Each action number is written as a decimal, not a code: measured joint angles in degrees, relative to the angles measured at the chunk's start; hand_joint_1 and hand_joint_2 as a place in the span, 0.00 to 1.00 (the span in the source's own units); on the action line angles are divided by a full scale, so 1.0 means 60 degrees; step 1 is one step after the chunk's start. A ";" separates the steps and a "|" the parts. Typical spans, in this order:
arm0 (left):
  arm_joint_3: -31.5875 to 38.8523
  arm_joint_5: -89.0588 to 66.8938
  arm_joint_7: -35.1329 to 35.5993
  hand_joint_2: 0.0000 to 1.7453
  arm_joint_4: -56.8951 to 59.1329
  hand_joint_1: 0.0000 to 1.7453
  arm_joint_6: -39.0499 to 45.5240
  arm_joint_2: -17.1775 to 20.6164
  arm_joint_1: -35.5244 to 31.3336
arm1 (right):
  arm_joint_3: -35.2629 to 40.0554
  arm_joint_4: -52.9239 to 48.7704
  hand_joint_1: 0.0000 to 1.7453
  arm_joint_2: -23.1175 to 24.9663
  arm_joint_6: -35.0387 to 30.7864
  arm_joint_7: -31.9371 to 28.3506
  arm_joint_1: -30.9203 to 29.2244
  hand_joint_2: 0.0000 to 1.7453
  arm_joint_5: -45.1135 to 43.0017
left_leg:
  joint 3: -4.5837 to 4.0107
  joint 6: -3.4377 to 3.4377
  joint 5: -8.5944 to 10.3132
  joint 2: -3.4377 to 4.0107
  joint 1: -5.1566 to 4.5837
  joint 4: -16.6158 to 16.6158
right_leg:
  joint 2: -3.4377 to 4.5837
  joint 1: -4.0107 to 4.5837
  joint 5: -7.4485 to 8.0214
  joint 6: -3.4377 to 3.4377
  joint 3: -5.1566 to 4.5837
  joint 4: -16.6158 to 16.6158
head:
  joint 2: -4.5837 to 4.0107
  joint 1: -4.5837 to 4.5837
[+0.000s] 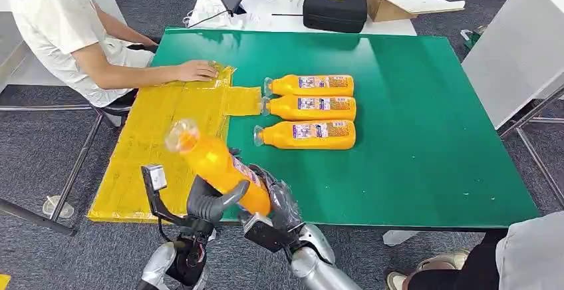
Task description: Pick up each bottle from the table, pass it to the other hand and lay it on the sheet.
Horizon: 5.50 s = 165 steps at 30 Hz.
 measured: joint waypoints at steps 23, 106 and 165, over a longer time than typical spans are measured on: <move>0.0481 -0.4011 -0.0950 1.00 -0.0966 1.00 0.2790 0.0157 0.0458 | 0.0288 0.0314 0.00 0.0095 -0.1177 -0.0324 0.0904 0.00 0.0171 | -0.0013 0.0000 -0.0001 0.0001 0.0000 0.0000 | 0.0001 0.0000 0.0000 0.0000 -0.0017 -0.0001 | 0.0000 0.0000; -0.0382 -1.4541 -0.0922 1.00 0.7435 0.00 -0.0894 0.1829 -0.4711 | -0.2022 -0.1897 0.00 0.0463 -0.2667 -0.0958 0.1408 1.00 0.2656 | 0.0085 -0.0014 0.0072 -0.0090 0.0001 -0.0014 | -0.0092 0.0000 0.0029 -0.0028 0.0113 0.0003 | 0.0000 0.0000; -0.0058 -0.6141 -0.0644 1.00 -0.1104 0.00 0.2105 0.0433 0.0432 | -0.2773 -0.4586 0.00 -0.0065 -0.2605 -0.0510 0.2701 1.00 0.1137 | -0.0092 -0.0012 0.0076 -0.0048 -0.0001 -0.0004 | -0.0068 0.0000 0.0042 -0.0016 -0.0082 0.0002 | 0.0000 0.0004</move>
